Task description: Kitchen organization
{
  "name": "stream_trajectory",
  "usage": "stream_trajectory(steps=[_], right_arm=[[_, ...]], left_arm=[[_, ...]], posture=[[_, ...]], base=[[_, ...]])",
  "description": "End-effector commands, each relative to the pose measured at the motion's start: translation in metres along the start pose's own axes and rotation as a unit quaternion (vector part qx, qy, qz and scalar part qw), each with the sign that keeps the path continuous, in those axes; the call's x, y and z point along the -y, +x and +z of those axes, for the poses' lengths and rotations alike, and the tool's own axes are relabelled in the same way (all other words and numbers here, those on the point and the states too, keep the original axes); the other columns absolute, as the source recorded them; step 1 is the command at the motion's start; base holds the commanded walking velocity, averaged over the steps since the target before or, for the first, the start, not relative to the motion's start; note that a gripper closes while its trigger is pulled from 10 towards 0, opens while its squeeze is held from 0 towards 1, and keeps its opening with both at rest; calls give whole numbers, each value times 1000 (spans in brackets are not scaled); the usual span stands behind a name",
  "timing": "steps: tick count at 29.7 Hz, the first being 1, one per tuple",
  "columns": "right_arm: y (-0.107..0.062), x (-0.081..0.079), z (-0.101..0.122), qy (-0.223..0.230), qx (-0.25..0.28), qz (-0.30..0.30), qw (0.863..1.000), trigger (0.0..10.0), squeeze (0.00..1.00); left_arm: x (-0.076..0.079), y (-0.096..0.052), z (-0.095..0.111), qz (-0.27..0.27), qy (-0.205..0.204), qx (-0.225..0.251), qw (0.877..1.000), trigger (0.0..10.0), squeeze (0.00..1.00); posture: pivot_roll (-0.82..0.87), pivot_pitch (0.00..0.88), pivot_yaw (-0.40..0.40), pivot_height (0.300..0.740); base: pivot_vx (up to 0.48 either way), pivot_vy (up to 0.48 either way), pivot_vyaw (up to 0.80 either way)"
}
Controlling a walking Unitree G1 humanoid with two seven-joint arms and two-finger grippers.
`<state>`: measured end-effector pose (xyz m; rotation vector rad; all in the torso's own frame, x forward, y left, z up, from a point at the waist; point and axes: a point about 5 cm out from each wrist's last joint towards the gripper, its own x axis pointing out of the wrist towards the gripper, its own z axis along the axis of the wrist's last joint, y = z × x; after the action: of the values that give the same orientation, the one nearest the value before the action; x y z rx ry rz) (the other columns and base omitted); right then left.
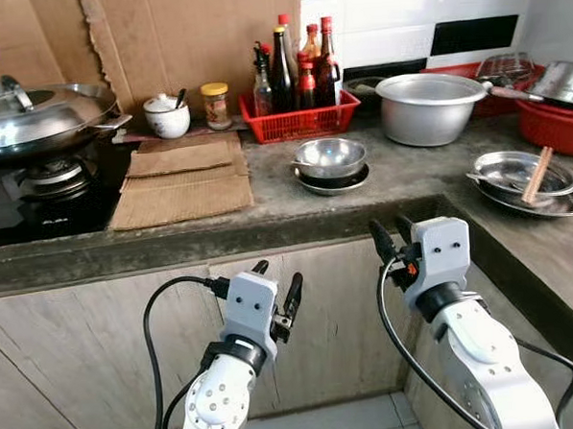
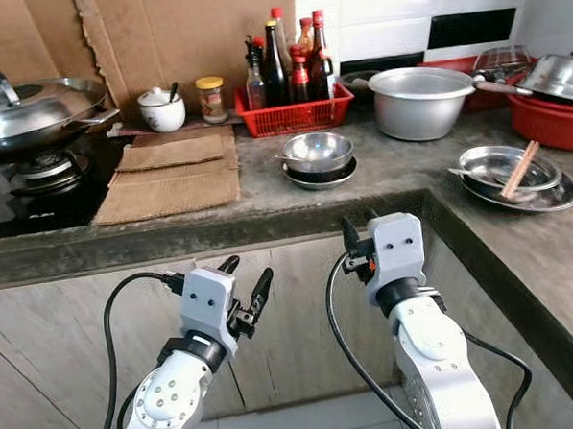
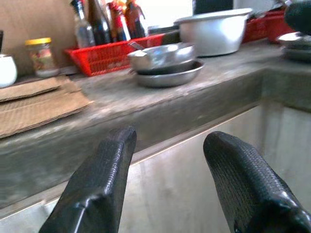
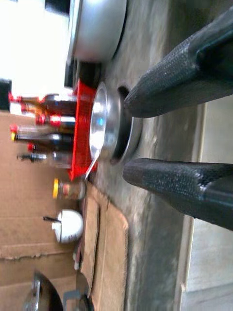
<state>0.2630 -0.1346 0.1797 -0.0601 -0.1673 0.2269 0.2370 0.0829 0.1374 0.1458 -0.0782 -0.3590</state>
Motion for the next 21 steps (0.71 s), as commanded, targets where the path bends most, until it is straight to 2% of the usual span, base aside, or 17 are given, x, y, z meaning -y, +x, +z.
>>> stream_trajectory(steps=[1, 5, 11, 21], right_arm=[[3, 0, 3, -4, 8, 4, 1000, 10000, 0], [6, -2, 6, -12, 15, 11, 1000, 10000, 0], [11, -6, 8, -16, 22, 21, 999, 10000, 0], [24, -1, 16, -33, 37, 22, 999, 10000, 0]], left_arm=[[-2, 1, 2, 5, 2, 3, 1000, 10000, 0], [-2, 2, 2, 6, 3, 3, 1000, 10000, 0], [-3, 1, 2, 6, 2, 3, 1000, 10000, 0], [-2, 1, 2, 8, 1, 2, 1000, 10000, 0]], posture=[[3, 0, -48, 740], [4, 0, -47, 740], [4, 0, -50, 740], [7, 0, -52, 740]], base=[[277, 0, 0], [272, 0, 269], [277, 0, 800], [275, 0, 0]])
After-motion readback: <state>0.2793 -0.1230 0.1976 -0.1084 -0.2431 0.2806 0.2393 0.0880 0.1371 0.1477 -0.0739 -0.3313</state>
